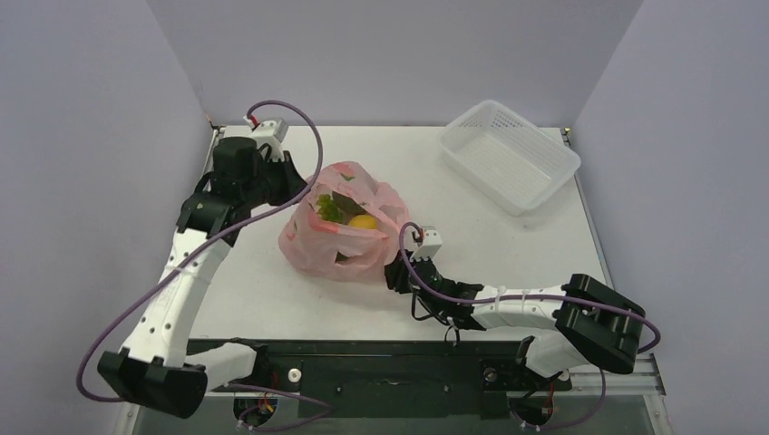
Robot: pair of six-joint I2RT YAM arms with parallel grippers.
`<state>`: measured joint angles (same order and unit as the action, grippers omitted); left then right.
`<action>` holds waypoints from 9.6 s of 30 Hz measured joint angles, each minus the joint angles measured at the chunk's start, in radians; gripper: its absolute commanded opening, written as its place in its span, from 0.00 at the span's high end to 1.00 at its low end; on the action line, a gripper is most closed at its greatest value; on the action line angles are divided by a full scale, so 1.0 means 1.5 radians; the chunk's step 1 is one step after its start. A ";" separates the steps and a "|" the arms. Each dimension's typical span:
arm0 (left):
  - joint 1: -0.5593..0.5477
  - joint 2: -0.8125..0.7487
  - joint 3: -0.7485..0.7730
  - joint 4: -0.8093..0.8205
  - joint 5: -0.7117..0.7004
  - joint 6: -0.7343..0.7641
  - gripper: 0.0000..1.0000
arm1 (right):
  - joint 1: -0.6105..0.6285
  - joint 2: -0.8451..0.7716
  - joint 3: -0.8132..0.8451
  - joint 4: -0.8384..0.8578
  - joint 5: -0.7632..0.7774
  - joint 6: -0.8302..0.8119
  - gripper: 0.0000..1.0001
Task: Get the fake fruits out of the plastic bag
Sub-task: Adjust the plastic bag at the center of the board, then take out the fake fruit from the plastic bag, then place the fake fruit in the bin.
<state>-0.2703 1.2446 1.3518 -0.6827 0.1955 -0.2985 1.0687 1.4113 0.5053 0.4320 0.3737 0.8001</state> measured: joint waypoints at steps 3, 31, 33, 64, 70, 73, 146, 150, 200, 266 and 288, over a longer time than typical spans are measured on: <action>0.001 -0.083 -0.015 -0.013 0.012 -0.009 0.58 | 0.000 -0.028 0.006 -0.020 -0.011 -0.020 0.49; 0.001 -0.419 -0.201 -0.122 0.073 -0.132 0.03 | 0.107 -0.099 0.183 -0.046 -0.221 -0.208 0.60; 0.001 -0.437 -0.218 -0.128 0.073 -0.147 0.03 | 0.136 -0.045 0.232 -0.050 -0.221 -0.224 0.73; -0.065 -0.487 -0.477 -0.016 0.241 -0.296 0.03 | 0.036 -0.162 0.159 -0.106 -0.181 -0.176 0.55; -0.171 -0.483 -0.474 0.027 0.186 -0.345 0.03 | 0.033 -0.163 0.125 -0.121 -0.176 -0.171 0.49; -0.229 -0.461 -0.454 0.023 0.122 -0.376 0.03 | 0.032 -0.175 0.107 -0.136 -0.158 -0.156 0.42; -0.460 -0.577 -0.514 -0.043 -0.180 -0.465 1.00 | -0.028 0.208 0.341 -0.174 -0.011 -0.152 0.42; -0.460 -0.577 -0.511 -0.045 -0.197 -0.474 1.00 | -0.032 0.253 0.366 -0.174 0.004 -0.152 0.39; -0.460 -0.570 -0.495 -0.043 -0.213 -0.482 1.00 | -0.069 0.300 0.412 -0.174 0.050 -0.174 0.96; -0.460 -0.548 -0.489 -0.013 -0.228 -0.479 1.00 | -0.696 0.310 0.702 -0.524 -0.009 -0.198 0.98; -0.460 -0.537 -0.470 -0.020 -0.243 -0.472 1.00 | -0.699 0.428 0.745 -0.629 -0.068 -0.227 0.37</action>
<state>-0.9604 0.4397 0.6468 -0.7120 -0.1684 -1.0065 0.0200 2.0537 1.6226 -0.5114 0.2718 0.4595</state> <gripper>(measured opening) 0.010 0.607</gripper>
